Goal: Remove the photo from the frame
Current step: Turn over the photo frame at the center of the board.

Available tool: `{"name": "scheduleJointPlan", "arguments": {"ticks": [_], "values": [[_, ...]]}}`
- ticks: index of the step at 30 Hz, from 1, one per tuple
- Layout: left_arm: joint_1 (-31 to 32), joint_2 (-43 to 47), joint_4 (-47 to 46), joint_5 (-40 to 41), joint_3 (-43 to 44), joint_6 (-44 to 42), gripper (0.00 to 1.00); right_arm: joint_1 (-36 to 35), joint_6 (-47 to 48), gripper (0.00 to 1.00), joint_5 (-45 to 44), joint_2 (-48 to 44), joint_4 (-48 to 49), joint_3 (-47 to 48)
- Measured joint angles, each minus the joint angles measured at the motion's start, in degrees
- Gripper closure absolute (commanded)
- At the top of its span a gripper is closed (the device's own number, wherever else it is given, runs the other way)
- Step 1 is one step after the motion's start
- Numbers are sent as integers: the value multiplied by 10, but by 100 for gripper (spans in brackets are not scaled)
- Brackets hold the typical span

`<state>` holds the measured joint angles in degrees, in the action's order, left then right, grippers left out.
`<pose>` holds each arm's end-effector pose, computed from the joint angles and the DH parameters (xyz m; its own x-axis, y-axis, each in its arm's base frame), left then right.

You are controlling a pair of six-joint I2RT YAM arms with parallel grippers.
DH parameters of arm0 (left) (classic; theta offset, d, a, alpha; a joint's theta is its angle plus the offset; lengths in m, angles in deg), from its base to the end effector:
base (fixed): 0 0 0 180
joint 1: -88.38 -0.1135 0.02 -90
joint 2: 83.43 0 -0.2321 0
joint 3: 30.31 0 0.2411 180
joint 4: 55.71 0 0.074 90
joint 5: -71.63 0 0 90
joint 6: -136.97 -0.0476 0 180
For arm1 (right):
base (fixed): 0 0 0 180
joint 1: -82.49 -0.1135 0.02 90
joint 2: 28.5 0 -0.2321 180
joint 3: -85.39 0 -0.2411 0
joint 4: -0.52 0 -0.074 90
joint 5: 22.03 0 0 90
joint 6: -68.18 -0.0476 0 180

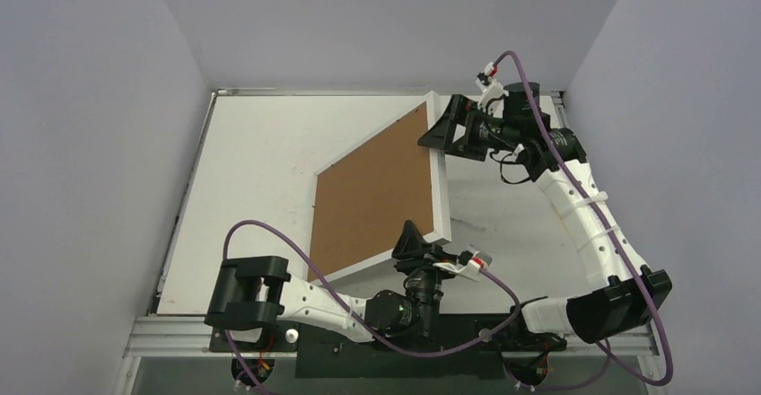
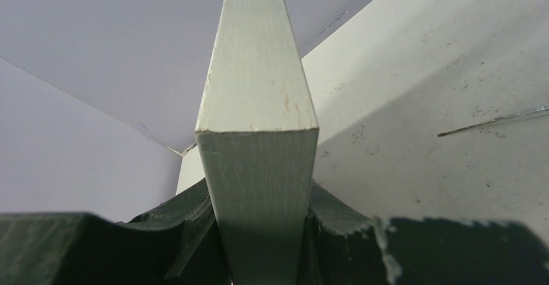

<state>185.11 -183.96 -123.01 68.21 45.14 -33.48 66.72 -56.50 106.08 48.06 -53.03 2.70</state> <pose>0.0076 -0.3409 0.2911 0.1308 0.6064 -0.7844 0.1019 0.7787 0.6190 0.2665 0.1058 0.3643 -0.8344 0.2296 -0.5010 -0.2898 0.5905 0.7532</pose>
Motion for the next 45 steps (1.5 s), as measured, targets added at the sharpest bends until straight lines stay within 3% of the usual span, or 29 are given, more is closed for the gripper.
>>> {"name": "scheduleJointPlan", "arguments": {"ticks": [8, 11, 12, 18, 22, 27, 29, 32, 34, 39, 45], "values": [[0, -7, 24, -16, 1, 24, 100, -49, 23, 76, -53, 19, -75, 61], [0, -8, 42, -20, 1, 36, 87, -45, -11, 87, -69, 21, -99, 64], [0, -9, 48, -22, 1, 40, 79, -45, -25, 90, -76, 21, -106, 65], [3, -3, 58, -38, -27, 91, 30, -44, -33, 94, -85, 31, -116, 65], [10, 24, 73, -37, -62, 149, 13, -44, -31, 95, -85, 39, -115, 65], [28, 86, 154, -22, -104, 266, 5, -45, -31, 95, -86, 40, -115, 64], [38, 128, 288, -30, -106, 386, 3, -45, -31, 95, -86, 40, -113, 64], [38, 206, 570, -120, -85, 633, 4, -45, -31, 95, -86, 40, -108, 61], [29, 268, 670, -169, -100, 741, 4, -45, -31, 95, -86, 40, -107, 61], [25, 379, 833, -219, -151, 911, 4, -44, -31, 95, -86, 40, -102, 57], [26, 383, 979, -235, -168, 1030, 4, -44, -31, 95, -86, 42, -100, 56]]}}
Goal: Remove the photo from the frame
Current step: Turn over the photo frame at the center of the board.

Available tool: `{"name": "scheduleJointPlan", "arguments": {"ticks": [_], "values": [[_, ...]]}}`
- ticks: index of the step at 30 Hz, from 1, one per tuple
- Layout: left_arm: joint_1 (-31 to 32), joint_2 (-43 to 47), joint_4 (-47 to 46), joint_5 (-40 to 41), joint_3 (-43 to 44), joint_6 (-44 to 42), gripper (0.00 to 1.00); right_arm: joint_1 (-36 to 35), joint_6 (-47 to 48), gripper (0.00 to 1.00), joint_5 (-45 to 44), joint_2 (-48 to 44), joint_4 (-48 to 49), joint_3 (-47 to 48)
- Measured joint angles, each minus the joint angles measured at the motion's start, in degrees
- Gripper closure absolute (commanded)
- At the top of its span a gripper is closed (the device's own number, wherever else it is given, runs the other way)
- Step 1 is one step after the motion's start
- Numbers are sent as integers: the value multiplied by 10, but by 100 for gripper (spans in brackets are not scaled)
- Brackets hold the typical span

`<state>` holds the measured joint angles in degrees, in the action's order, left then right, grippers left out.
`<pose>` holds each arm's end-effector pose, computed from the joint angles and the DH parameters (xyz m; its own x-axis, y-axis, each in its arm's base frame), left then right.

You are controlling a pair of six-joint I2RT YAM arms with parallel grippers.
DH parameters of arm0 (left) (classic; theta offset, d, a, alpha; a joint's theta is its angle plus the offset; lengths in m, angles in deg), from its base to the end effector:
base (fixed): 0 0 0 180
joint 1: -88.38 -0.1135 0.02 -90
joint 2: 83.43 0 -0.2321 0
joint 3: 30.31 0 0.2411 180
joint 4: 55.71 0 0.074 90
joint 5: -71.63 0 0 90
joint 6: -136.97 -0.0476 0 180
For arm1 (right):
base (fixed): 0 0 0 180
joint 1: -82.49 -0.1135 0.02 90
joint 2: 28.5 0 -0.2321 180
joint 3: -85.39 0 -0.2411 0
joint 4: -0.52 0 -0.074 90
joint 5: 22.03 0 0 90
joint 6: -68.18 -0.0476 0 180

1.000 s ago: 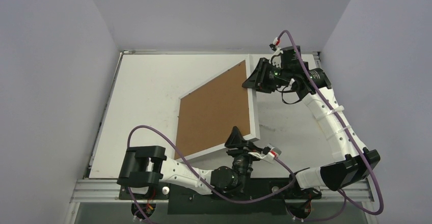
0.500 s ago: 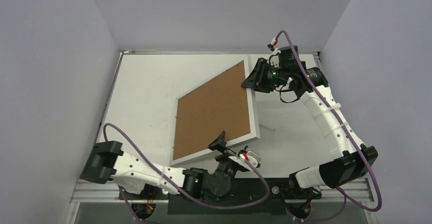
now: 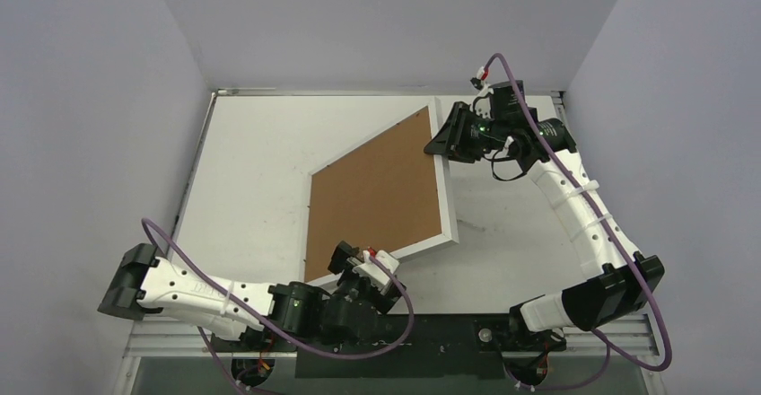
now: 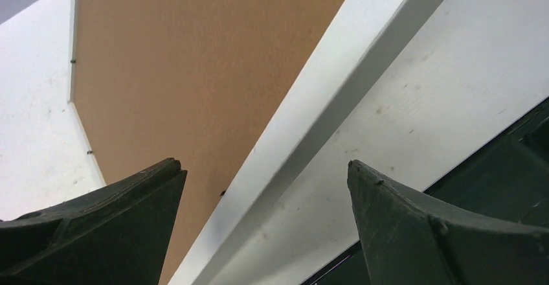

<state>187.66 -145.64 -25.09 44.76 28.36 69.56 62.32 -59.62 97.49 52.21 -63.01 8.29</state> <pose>0.0046 -0.2353 0.2503 -0.1335 0.2598 -0.9564 0.5565 0.8182 0.1446 0.2664 0.1228 0.3574 -0.8866 0.2425 -0.3938 -0.1315 0.6842 0.7173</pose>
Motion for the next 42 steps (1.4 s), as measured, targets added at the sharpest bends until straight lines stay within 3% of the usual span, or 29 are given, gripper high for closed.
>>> {"name": "scheduleJointPlan", "arguments": {"ticks": [5, 10, 12, 14, 17, 19, 22, 25, 28, 30, 32, 34, 39, 42], "values": [[0, -25, 79, 2, 0, 65, 3, 0, 0, 95, 0, 7, 9, 0], [1, -114, 157, 50, 14, 136, 0, 0, -2, 95, 0, 7, 15, -6], [1, -180, 228, 82, 56, 198, 0, 0, -3, 95, 0, 7, 22, -10], [2, -263, 341, 119, 133, 313, 0, 0, -5, 95, 1, 7, 26, -14], [0, -392, 517, 164, 258, 472, 12, 0, -7, 95, 0, 7, 33, -23], [-2, -445, 584, 183, 290, 518, 21, 3, -5, 95, -4, 7, 42, -30], [-3, -474, 658, 206, 296, 592, 44, 7, -4, 95, -8, 7, 46, -38], [-7, -467, 701, 211, 295, 634, 58, 6, -4, 95, -9, 7, 50, -40], [-12, -459, 723, 216, 292, 654, 79, 6, -4, 94, -10, 7, 52, -41], [-12, -459, 741, 222, 289, 637, 93, 6, -7, 90, -4, 7, 59, -41], [-12, -460, 761, 226, 282, 620, 100, 5, -10, 87, -3, 6, 66, -41], [-12, -460, 760, 228, 280, 622, 100, 4, -10, 81, -5, 6, 67, -42], [-12, -459, 757, 237, 281, 619, 100, 21, -1, 31, 5, 6, 62, -42], [-10, -449, 759, 237, 280, 611, 100, 52, 16, 14, 7, 5, 66, -42]]}}
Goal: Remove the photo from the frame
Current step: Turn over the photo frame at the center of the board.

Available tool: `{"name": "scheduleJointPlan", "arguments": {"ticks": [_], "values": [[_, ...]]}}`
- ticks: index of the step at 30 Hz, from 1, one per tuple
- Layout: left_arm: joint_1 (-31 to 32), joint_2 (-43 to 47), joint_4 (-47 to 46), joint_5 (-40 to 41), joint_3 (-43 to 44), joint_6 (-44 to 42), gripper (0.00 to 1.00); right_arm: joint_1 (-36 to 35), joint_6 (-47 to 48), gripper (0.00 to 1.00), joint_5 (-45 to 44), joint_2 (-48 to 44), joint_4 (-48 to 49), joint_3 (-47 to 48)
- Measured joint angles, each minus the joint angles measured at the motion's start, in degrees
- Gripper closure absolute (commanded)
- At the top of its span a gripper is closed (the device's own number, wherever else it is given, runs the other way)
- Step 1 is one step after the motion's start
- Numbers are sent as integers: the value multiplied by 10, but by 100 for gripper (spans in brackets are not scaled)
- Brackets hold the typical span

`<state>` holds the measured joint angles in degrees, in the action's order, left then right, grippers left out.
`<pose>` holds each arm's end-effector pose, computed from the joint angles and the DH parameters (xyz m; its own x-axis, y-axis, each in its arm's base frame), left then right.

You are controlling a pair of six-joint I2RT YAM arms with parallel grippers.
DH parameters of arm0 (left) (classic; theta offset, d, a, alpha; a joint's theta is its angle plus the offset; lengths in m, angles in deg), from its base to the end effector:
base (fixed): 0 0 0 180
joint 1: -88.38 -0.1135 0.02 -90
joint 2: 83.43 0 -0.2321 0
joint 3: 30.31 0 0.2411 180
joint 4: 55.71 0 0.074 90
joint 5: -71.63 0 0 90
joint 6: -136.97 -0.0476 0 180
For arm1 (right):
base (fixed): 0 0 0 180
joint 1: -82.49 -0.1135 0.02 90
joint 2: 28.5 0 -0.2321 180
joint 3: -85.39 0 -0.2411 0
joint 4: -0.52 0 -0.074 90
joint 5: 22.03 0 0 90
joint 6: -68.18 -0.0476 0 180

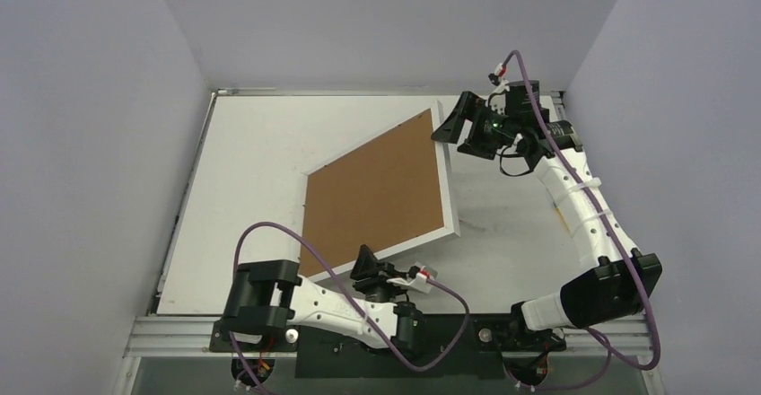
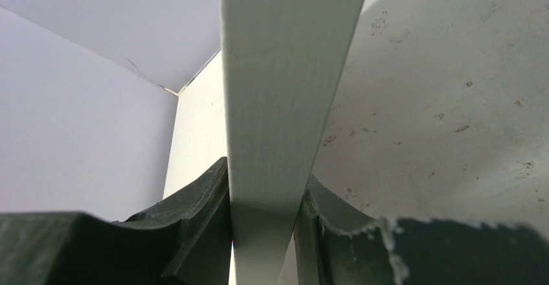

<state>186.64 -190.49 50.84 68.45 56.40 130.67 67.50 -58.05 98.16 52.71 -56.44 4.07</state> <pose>0.0085 -0.2722 0.1903 0.0436 0.6845 -0.7277 0.1108 0.7206 0.6844 0.2869 0.1016 0.3420 -0.8492 0.3015 -0.4335 -0.1197 0.6898 0.7141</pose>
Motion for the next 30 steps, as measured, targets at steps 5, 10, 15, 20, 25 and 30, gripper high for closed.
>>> {"name": "scheduleJointPlan", "arguments": {"ticks": [5, 10, 15, 20, 25, 30], "values": [[10, 66, 3, 7, -14, -4, 100, 42, 24, 0, 1, -7, 1, 2], [16, 130, 3, 15, -47, 8, 100, 48, 38, 5, -15, -37, 17, 4], [9, 208, 1, 7, -87, 67, 100, 71, 42, 5, -53, -92, 57, -28], [7, 289, 0, -2, -112, 99, 100, 74, 43, 4, -69, -112, 87, -63], [22, 331, -2, -6, -141, 122, 100, 74, 42, 4, -66, -112, 115, -117], [49, 379, 2, -10, -162, 121, 100, 74, 38, 2, -58, -111, 132, -148]]}}
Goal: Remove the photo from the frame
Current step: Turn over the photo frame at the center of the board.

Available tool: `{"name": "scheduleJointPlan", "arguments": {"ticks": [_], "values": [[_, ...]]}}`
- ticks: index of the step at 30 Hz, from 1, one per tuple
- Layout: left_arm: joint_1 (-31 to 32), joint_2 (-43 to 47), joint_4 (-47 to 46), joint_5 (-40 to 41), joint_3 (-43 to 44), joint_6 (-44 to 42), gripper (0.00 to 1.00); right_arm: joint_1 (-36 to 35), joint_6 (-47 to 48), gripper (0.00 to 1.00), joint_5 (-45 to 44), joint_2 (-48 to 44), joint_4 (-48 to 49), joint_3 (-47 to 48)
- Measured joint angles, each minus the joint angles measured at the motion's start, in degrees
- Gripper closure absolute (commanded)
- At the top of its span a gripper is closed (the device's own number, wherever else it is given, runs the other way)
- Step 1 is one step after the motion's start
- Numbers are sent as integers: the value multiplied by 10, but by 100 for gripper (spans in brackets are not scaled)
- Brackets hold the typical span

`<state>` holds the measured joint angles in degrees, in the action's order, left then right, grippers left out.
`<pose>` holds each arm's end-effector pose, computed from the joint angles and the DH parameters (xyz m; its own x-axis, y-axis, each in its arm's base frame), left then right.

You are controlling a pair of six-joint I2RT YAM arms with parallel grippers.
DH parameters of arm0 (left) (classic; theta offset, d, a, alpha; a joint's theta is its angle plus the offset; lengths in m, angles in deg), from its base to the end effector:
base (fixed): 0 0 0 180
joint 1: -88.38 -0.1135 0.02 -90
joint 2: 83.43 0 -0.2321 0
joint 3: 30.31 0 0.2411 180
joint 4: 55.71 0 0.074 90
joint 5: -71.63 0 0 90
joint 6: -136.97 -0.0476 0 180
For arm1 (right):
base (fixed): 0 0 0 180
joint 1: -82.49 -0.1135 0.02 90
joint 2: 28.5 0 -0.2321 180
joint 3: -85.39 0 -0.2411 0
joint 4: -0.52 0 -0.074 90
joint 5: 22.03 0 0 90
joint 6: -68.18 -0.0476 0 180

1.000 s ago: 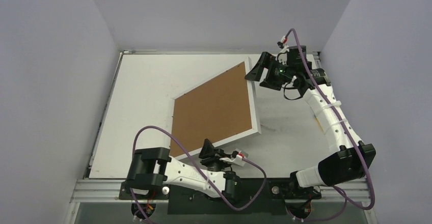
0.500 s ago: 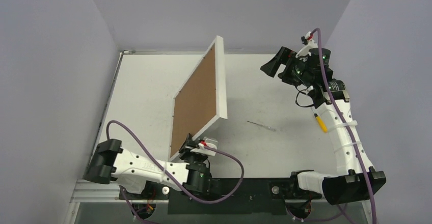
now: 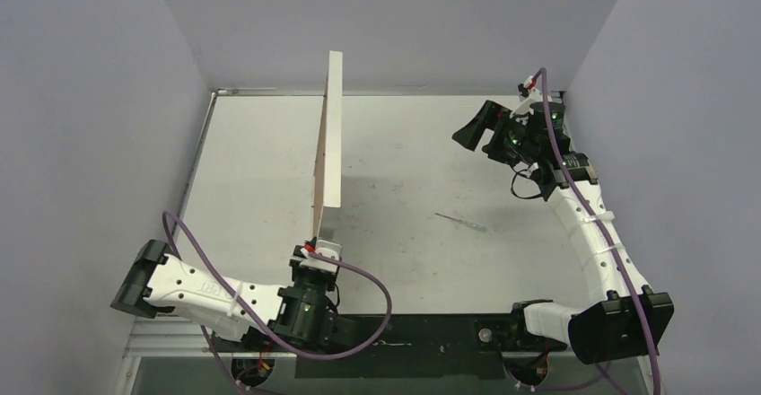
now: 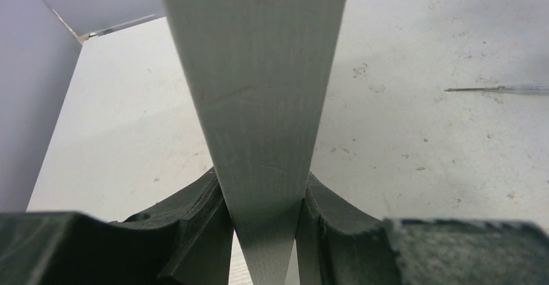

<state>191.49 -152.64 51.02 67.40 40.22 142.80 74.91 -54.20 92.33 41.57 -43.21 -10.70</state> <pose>0.0104 -0.1647 0.2613 -0.0339 0.1780 -0.9834 0.2163 0.9620 0.1667 0.2717 0.0560 0.3309 -0.6714 0.4028 -0.6221 -0.1363 0.7580 0.6379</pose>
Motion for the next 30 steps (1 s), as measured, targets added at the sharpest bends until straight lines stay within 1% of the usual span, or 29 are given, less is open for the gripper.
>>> {"name": "scheduleJointPlan", "arguments": {"ticks": [2, 5, 11, 12, 15, 21, 26, 30], "values": [[-10, -1, -2, 1, 1, 9, 100, 0, -2, 2, 4, 0, 10, -6], [-41, -28, -7, 3, 17, 15, 100, 0, -7, 2, 11, 0, 26, -16], [-46, -68, -2, 32, 17, 48, 100, 0, -9, 1, 16, 1, 32, -21], [-47, -73, 0, 38, 15, 55, 100, 0, -10, 4, 16, 1, 32, -21], [-55, -101, 1, 53, 15, 68, 100, 0, -9, 6, 16, 2, 37, -21], [-96, -202, 1, 54, 53, 75, 100, 0, -8, 6, 27, 16, 65, -43], [-143, -228, 1, 54, 62, 79, 100, 0, -8, 8, 31, 30, 68, -68], [-155, -246, 1, 54, 74, 81, 100, 0, -9, 9, 39, 31, 92, -78]]}}
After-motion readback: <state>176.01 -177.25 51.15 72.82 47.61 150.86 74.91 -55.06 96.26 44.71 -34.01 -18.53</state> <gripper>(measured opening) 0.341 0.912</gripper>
